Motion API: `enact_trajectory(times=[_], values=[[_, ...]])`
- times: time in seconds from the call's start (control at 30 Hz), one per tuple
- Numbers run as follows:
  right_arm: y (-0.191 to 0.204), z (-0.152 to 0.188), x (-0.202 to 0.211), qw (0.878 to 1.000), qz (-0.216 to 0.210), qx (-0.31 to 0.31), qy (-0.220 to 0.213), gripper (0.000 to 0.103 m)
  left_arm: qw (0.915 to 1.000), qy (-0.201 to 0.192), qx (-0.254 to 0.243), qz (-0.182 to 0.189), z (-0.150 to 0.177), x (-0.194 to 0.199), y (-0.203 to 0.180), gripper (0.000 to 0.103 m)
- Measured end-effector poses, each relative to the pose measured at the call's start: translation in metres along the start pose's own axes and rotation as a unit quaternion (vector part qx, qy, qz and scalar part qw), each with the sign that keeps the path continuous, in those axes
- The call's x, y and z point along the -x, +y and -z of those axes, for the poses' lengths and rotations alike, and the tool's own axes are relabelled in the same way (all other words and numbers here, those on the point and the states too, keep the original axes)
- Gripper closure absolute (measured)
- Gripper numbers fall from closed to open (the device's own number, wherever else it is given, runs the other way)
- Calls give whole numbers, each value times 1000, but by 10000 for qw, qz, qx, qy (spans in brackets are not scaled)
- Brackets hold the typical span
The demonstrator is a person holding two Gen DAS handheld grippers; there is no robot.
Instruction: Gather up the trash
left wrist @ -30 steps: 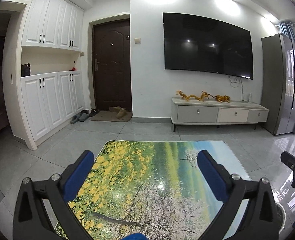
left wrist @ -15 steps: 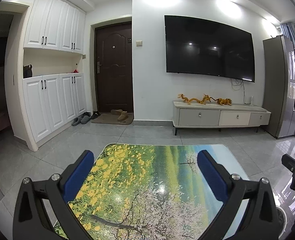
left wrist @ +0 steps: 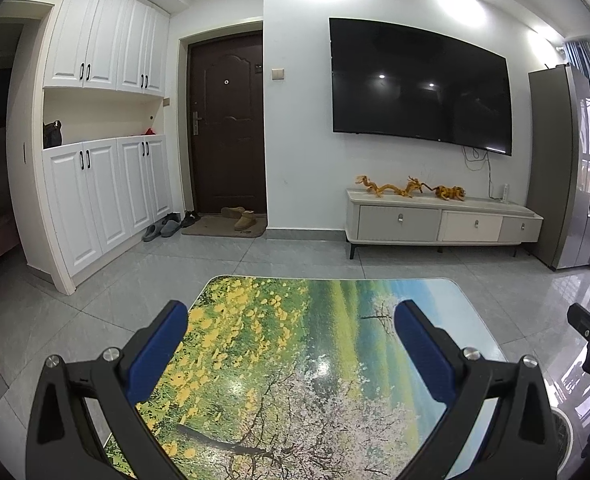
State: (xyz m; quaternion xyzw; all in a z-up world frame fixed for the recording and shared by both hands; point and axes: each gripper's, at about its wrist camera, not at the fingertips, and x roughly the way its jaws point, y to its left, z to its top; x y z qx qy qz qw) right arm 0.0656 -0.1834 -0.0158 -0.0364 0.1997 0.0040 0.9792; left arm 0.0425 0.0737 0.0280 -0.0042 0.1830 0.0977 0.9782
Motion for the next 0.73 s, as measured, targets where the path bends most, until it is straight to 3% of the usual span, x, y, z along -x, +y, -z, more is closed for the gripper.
enact_trajectory(times=[0.73], values=[[-6, 6, -7, 9999, 33, -44, 159, 0, 9993, 301, 19, 201, 4, -11, 0, 0]])
